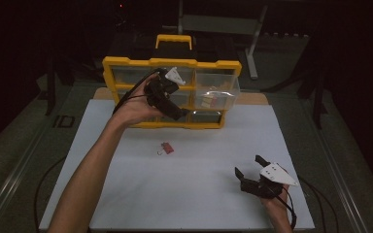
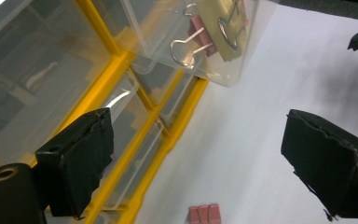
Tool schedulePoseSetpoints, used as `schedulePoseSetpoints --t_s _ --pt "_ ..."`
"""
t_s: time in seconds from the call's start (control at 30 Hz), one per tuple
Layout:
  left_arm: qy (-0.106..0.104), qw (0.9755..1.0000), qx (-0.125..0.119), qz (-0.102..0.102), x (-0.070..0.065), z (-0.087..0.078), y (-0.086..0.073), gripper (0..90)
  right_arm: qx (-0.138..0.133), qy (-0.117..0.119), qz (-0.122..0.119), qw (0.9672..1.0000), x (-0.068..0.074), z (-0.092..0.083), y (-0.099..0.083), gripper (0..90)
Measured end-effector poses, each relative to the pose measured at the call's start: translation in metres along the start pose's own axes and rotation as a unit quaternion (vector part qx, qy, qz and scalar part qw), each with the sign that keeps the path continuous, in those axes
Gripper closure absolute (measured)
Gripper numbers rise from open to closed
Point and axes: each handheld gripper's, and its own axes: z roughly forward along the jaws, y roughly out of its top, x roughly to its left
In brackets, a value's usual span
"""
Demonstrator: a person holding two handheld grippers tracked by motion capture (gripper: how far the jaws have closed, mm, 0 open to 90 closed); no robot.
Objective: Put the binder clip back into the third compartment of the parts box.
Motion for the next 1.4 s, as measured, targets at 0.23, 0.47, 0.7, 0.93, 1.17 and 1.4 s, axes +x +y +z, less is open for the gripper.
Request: schedulePoseSetpoints --t_s 0.23,0.47,0.7,0.93,1.17,1.4 --pt "-0.005 0.9999 0.009 -0.003 0.000 0.006 -0.011 10.1 0.001 0.000 0.001 1.0000 0.000 0.000 0.000 12.4" --pt "-0.011 0.9997 0.021 -0.003 0.001 0.012 -0.021 10.2 0.001 0.000 0.000 1.0000 0.000 0.000 0.000 12.4" --pt "-0.016 0.9994 0.029 -0.008 -0.001 0.019 -0.030 10.5 0.000 -0.001 -0.002 1.0000 0.000 0.000 0.000 12.4" --pt "-0.021 0.9990 0.037 -0.012 -0.001 0.026 -0.040 10.5 0.000 -0.001 -0.002 1.0000 0.000 0.000 0.000 12.4" --pt "-0.022 0.9986 0.044 -0.017 0.000 0.032 -0.048 10.6 0.001 -0.001 -0.002 1.0000 0.000 0.000 0.000 12.4" --pt "-0.022 0.9981 0.057 -0.011 -0.002 0.039 -0.053 10.5 0.000 -0.001 -0.002 1.0000 0.000 0.000 0.000 12.4"
